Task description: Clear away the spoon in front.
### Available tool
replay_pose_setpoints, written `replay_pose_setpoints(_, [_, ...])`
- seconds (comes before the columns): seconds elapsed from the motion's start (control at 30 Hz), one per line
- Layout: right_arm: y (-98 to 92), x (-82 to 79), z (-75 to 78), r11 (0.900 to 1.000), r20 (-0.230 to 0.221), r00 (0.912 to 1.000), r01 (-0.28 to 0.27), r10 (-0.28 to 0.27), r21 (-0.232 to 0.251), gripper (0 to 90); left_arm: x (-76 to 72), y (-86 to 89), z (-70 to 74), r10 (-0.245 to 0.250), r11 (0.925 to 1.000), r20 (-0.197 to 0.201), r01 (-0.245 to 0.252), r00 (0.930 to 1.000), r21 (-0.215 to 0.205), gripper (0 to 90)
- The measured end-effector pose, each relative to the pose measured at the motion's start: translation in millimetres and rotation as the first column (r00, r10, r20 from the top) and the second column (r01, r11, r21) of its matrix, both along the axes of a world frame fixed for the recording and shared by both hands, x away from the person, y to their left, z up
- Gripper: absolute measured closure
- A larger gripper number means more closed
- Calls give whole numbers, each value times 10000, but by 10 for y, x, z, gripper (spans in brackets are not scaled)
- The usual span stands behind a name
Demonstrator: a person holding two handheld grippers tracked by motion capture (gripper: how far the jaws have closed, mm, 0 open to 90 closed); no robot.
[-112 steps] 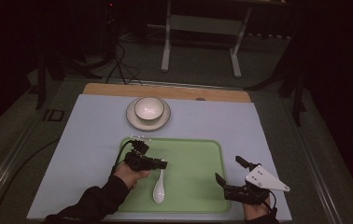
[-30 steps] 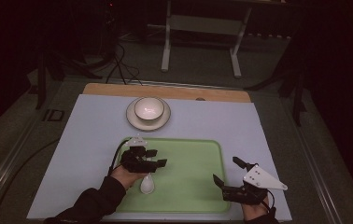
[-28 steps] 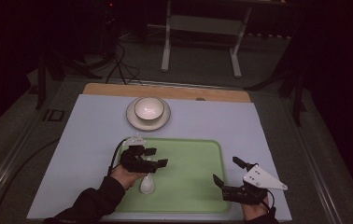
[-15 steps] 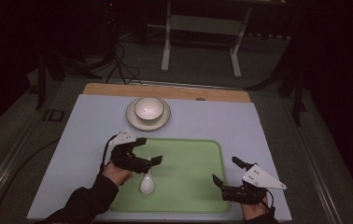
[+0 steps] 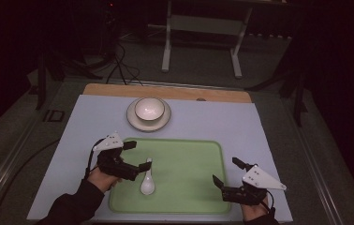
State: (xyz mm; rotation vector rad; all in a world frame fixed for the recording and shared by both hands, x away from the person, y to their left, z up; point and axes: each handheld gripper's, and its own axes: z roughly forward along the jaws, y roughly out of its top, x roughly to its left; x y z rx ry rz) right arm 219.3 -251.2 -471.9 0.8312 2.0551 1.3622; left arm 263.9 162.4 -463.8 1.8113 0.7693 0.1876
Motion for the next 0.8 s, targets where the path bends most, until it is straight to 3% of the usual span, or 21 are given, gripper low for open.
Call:
replay_pose_setpoints(0.37, [-1, -1, 1, 10000, 19, 10000, -5, 5, -1, 109, -176, 262, -68, -105, 9999, 155, 106, 9998, -72, 0])
replay_pose_setpoints(0.57, [3, -3, 1, 10000, 27, 10000, -40, 40, -15, 109, -252, 344, -159, -184, 9998, 193, 182, 9996, 122, 0])
replay_pose_setpoints(0.7, [0, -8, 5, 10000, 64, 10000, -15, 15, -3, 109, -296, 372, -228, -136, 9987, 302, 121, 9995, 493, 0])
replay_pose_setpoints(0.8, [-7, -7, 6, 10000, 78, 10000, 9, -9, -1, 109, -322, 418, -291, -65, 9989, 230, 55, 9997, 462, 0])
